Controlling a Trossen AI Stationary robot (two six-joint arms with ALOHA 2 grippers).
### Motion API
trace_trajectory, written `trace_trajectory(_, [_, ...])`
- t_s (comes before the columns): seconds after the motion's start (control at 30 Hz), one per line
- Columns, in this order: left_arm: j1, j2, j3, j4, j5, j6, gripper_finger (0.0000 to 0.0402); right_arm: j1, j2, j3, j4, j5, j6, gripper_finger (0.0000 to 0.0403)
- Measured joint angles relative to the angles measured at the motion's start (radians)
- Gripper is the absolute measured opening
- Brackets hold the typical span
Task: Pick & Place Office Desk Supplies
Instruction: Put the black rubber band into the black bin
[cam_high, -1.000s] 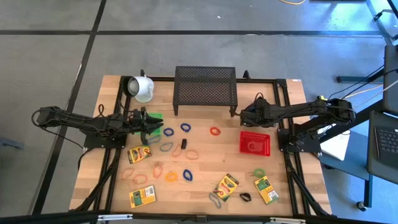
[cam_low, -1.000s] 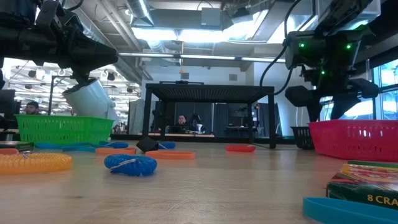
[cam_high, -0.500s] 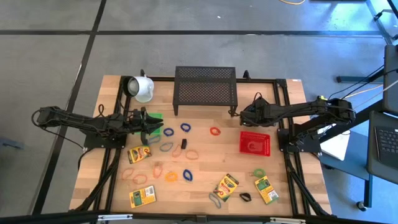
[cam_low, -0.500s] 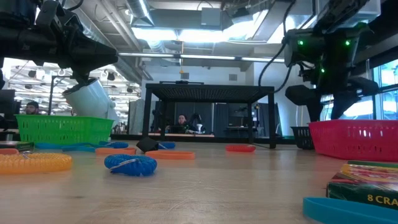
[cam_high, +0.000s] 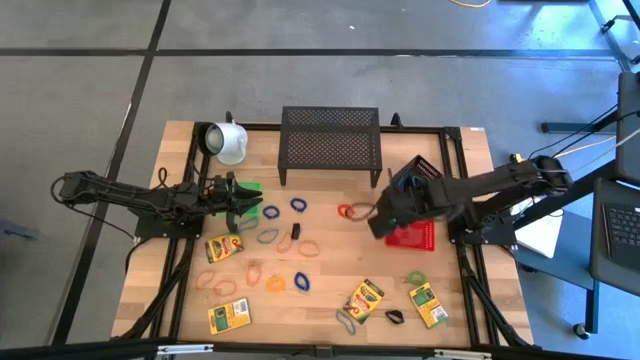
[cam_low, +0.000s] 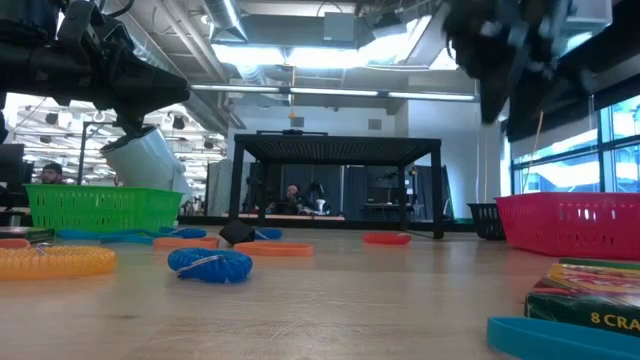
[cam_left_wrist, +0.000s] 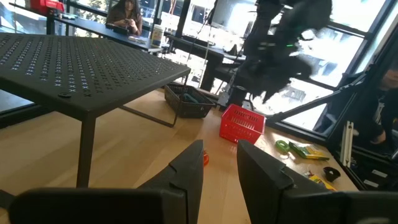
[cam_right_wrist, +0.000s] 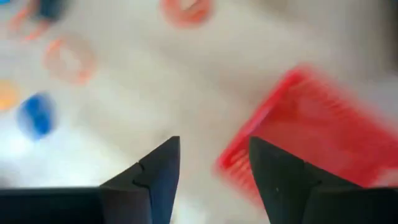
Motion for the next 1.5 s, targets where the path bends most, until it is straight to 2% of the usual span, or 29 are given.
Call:
trace_trajectory(0.2, [0.000, 0.000, 0.000, 0.000, 0.000, -0.001, 0.0091, 0.195, 0.000, 0.006, 0.171, -0.004, 0.135, 0.0181])
trace_trajectory(0.33, [0.000, 0.000, 0.000, 0.000, 0.000, -0.001, 0.0091, 0.306, 0.014, 0.006, 0.248, 0.059, 0.143, 0.0180])
trace_trajectory(0.5, [0.000, 0.000, 0.000, 0.000, 0.000, 0.000, 0.0091, 0.407, 0.059, 0.006, 0.363, 0.108, 0.144, 0.0180])
trace_trajectory(0.67, [0.000, 0.000, 0.000, -0.001, 0.000, -0.001, 0.0091, 0.491, 0.127, 0.006, 0.473, 0.111, 0.168, 0.0180])
trace_trajectory(0.73, [0.000, 0.000, 0.000, 0.000, 0.000, 0.000, 0.0091, 0.514, 0.155, 0.006, 0.495, 0.053, 0.212, 0.0180])
trace_trajectory(0.9, [0.000, 0.000, 0.000, 0.000, 0.000, 0.000, 0.0091, 0.565, 0.224, 0.006, 0.509, -0.178, 0.361, 0.0180])
trace_trajectory(0.97, [0.000, 0.000, 0.000, 0.000, 0.000, -0.001, 0.0091, 0.580, 0.249, 0.006, 0.504, -0.233, 0.387, 0.0180])
trace_trajectory(1.07, [0.000, 0.000, 0.000, 0.000, 0.000, -0.001, 0.0091, 0.592, 0.283, 0.006, 0.504, -0.244, 0.394, 0.0180])
trace_trajectory(1.3, [0.000, 0.000, 0.000, 0.000, 0.000, 0.000, 0.0091, 0.596, 0.360, 0.006, 0.497, -0.149, 0.343, 0.0180])
trace_trajectory(1.5, [0.000, 0.000, 0.000, 0.000, 0.000, 0.000, 0.0091, 0.596, 0.427, 0.006, 0.502, -0.204, 0.223, 0.0180])
